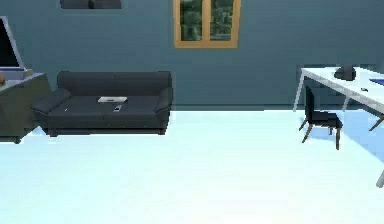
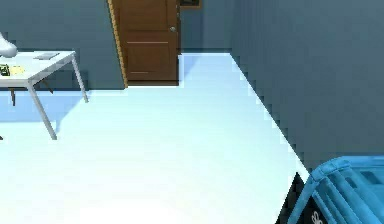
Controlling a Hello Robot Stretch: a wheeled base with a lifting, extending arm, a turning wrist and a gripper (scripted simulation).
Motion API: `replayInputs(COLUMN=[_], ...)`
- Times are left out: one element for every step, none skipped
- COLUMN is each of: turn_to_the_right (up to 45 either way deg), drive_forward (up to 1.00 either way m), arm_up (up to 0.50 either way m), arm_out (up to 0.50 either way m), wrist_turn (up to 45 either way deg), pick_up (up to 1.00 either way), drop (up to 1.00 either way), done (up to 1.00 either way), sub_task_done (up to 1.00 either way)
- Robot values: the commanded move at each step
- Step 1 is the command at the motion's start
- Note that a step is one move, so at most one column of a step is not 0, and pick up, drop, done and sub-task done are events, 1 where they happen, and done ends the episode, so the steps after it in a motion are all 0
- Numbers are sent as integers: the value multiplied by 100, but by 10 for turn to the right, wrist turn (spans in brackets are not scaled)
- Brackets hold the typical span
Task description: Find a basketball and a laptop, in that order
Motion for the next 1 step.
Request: replayInputs(turn_to_the_right=[0], drive_forward=[5], arm_up=[0], arm_out=[0], wrist_turn=[0], pick_up=[0], drop=[0], done=[0], sub_task_done=[0])
